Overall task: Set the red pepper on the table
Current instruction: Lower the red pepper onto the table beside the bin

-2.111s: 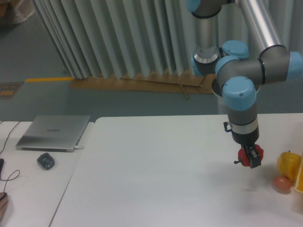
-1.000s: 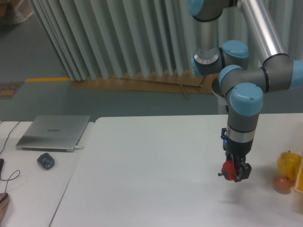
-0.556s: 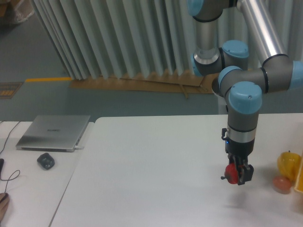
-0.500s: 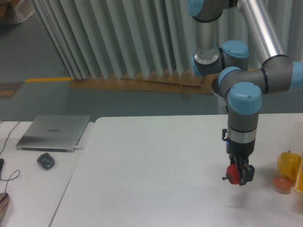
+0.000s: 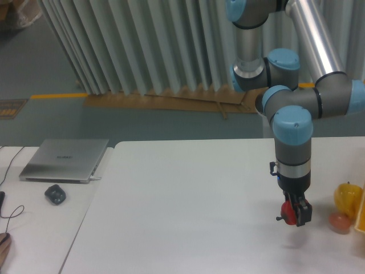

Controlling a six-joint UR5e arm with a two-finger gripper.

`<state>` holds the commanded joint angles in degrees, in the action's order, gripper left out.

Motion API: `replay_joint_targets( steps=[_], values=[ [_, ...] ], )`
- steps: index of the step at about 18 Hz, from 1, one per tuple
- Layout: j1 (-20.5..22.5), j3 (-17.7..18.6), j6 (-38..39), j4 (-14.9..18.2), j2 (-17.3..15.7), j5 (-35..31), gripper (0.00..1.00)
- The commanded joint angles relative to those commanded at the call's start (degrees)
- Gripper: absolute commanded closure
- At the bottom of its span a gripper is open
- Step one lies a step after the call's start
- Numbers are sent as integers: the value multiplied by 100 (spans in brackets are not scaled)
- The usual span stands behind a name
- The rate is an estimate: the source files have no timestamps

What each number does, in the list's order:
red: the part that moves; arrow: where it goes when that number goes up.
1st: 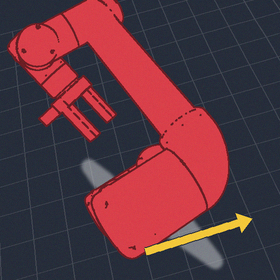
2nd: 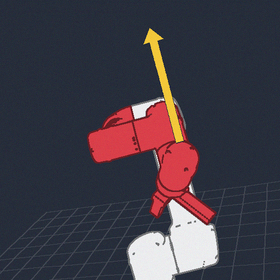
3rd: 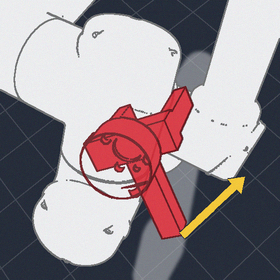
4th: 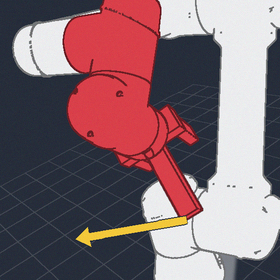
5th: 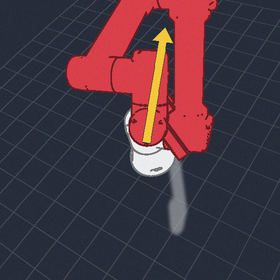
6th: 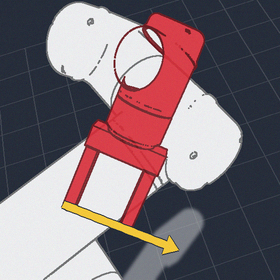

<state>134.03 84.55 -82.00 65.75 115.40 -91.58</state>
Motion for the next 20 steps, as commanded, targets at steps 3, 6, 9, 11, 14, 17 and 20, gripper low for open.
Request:
replay_joint_targets(
  steps=[3,6,9,11,14,17,20],
  values=[
    [0,-9,9,-79,114,0,38],
    [0,-9,9,-185,193,9,38],
    [-26,-18,0,-282,272,0,38],
    [-26,-18,-9,-326,343,-17,38],
    [-26,-18,-9,-335,387,-175,38],
    [-26,-18,-9,-335,396,-193,38],
    [-26,-18,-9,-343,405,-193,38]
  ],
)
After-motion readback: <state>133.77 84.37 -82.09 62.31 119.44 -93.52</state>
